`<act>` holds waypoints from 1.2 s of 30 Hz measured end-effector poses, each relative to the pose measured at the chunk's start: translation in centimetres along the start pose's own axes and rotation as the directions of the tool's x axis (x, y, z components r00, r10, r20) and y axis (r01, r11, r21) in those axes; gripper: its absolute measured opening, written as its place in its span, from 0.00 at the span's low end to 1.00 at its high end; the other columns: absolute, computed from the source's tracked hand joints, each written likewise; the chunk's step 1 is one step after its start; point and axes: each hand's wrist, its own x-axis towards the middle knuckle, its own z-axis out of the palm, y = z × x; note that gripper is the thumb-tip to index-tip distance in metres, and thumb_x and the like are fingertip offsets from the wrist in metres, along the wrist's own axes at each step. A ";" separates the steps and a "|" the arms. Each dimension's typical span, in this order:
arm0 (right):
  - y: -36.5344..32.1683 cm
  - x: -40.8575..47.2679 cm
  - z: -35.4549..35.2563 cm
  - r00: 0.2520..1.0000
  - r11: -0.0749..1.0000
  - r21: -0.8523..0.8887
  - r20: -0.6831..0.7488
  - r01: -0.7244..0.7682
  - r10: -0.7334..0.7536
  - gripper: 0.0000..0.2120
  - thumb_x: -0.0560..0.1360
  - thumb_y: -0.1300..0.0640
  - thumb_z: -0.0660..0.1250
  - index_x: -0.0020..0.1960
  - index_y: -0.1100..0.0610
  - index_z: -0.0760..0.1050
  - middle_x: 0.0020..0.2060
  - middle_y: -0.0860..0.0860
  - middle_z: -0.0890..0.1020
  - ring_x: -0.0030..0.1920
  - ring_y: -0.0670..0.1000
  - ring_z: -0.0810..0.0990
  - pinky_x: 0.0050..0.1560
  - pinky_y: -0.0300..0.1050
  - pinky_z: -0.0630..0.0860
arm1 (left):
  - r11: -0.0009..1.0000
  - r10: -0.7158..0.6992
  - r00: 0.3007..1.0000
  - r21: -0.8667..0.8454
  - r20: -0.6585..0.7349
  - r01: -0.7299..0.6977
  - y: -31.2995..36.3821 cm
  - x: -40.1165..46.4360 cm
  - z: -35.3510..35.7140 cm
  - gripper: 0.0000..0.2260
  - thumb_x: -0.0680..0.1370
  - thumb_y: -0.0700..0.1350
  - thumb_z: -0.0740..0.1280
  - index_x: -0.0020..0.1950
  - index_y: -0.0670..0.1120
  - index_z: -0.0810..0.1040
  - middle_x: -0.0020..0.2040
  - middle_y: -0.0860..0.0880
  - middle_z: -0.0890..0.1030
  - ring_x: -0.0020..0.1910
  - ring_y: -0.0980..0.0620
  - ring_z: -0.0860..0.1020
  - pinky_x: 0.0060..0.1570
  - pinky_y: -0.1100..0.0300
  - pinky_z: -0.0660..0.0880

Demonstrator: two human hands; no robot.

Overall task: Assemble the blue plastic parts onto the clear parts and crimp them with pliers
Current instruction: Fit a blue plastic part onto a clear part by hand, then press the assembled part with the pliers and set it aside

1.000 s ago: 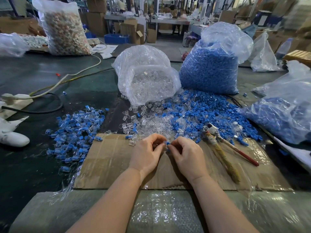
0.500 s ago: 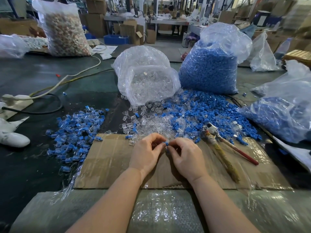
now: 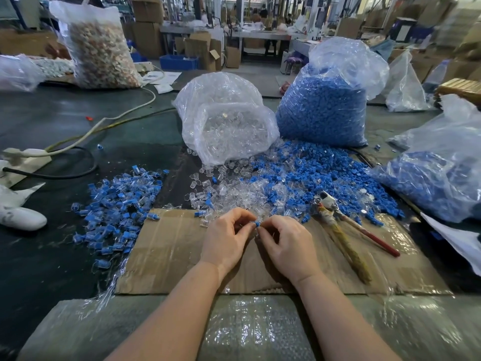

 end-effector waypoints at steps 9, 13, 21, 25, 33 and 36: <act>-0.3 0.2 -0.7 0.995 0.999 0.024 -0.099 -0.025 0.027 0.03 0.71 0.59 0.71 0.41 0.57 0.78 0.38 0.50 0.80 0.42 0.52 0.77 0.45 0.45 0.72 | 1.000 0.008 1.000 -0.020 -0.015 -0.008 0.1 -0.3 -0.1 0.11 0.73 0.38 0.70 0.40 0.55 0.78 0.36 0.58 0.80 0.35 0.67 0.76 0.39 0.76 0.70; 0.5 0.4 -2.0 0.963 0.945 -0.222 -0.178 -0.241 0.204 0.13 0.76 0.51 0.64 0.56 0.56 0.76 0.54 0.54 0.78 0.57 0.54 0.74 0.59 0.51 0.66 | 1.000 -0.003 1.000 -0.016 -0.016 0.003 0.2 -0.3 -0.2 0.10 0.74 0.39 0.70 0.41 0.55 0.77 0.36 0.60 0.78 0.35 0.69 0.75 0.38 0.78 0.68; 5.4 -0.6 -6.1 0.623 0.512 -0.610 0.037 -0.605 0.781 0.39 0.75 0.32 0.45 0.76 0.54 0.41 0.75 0.59 0.51 0.75 0.61 0.50 0.69 0.68 0.46 | 0.999 -0.032 0.999 -0.038 -0.005 0.032 0.4 -0.3 -0.3 0.06 0.75 0.40 0.69 0.45 0.51 0.78 0.38 0.57 0.79 0.37 0.66 0.75 0.39 0.77 0.70; 5.0 -0.7 -6.2 0.762 0.551 -0.667 -0.038 -0.500 0.646 0.28 0.77 0.38 0.50 0.67 0.58 0.62 0.66 0.60 0.68 0.67 0.60 0.65 0.67 0.59 0.60 | 0.994 -0.056 0.998 -0.099 -0.018 0.054 0.4 -0.1 -0.4 0.06 0.75 0.38 0.68 0.45 0.50 0.78 0.39 0.56 0.79 0.38 0.64 0.76 0.40 0.75 0.71; 0.9 0.7 -6.3 0.902 0.824 -0.516 0.201 -0.235 0.383 0.20 0.79 0.40 0.45 0.51 0.54 0.66 0.49 0.52 0.73 0.50 0.52 0.72 0.53 0.44 0.70 | 0.858 -0.269 0.962 -0.465 -0.045 0.218 0.5 0.7 -0.7 0.06 0.75 0.35 0.68 0.44 0.47 0.79 0.34 0.50 0.80 0.30 0.61 0.77 0.30 0.68 0.74; -1.4 1.4 -6.0 0.844 0.928 -0.259 0.401 -0.268 0.356 0.16 0.80 0.42 0.48 0.44 0.52 0.65 0.41 0.47 0.72 0.40 0.46 0.72 0.38 0.38 0.69 | 0.780 -0.358 0.934 -0.555 -0.017 0.289 0.6 1.2 -0.8 0.05 0.75 0.37 0.68 0.44 0.46 0.79 0.33 0.50 0.81 0.29 0.58 0.78 0.30 0.63 0.76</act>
